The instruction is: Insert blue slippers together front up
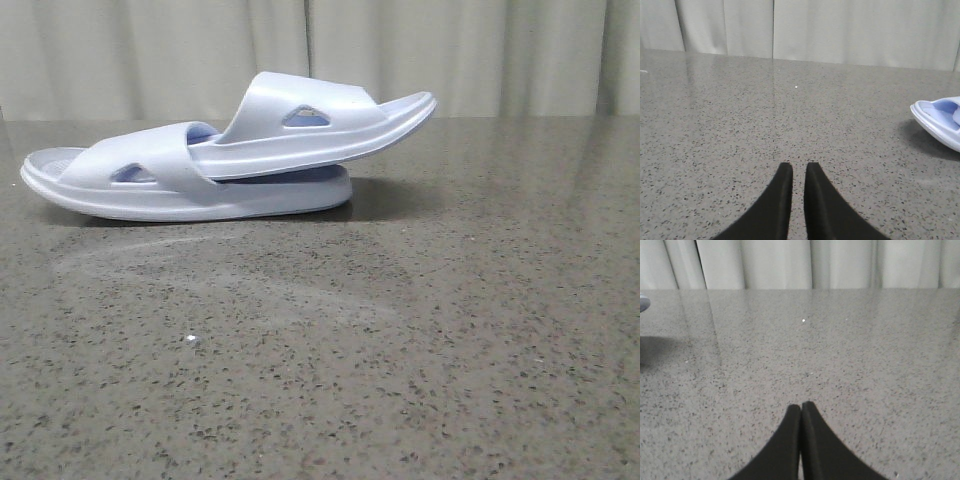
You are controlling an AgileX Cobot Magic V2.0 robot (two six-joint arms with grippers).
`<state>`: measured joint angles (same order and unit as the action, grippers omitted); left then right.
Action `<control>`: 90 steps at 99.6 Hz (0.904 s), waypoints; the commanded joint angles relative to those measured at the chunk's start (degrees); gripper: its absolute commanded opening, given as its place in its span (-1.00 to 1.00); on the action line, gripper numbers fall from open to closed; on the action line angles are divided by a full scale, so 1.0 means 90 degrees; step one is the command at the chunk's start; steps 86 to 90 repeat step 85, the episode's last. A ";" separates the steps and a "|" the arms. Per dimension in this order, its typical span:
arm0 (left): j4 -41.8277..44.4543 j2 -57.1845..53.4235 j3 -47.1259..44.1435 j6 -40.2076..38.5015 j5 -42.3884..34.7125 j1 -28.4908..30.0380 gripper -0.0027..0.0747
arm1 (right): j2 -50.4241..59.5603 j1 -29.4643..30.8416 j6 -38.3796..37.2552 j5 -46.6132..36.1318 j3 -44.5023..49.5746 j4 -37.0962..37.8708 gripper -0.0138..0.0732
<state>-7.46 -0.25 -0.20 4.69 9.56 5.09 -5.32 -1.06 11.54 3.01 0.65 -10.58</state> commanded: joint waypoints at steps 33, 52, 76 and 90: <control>-0.0012 -0.0180 -0.0059 -0.0063 -0.0468 0.0012 -0.89 | 0.0739 0.0476 -0.0012 0.0273 0.0131 0.0283 -0.86; -0.0012 -0.0180 -0.0059 -0.0063 -0.0468 0.0012 -0.89 | 0.0739 0.0476 -0.0012 0.0273 0.0131 0.0283 -0.86; -0.0012 -0.0180 -0.0059 -0.0063 -0.0468 0.0012 -0.89 | 0.0739 0.0476 -0.0012 0.0273 0.0131 0.0283 -0.86; -0.0012 -0.0180 -0.0059 -0.0063 -0.0468 0.0012 -0.89 | 0.0739 0.0476 -0.0012 0.0273 0.0131 0.0283 -0.86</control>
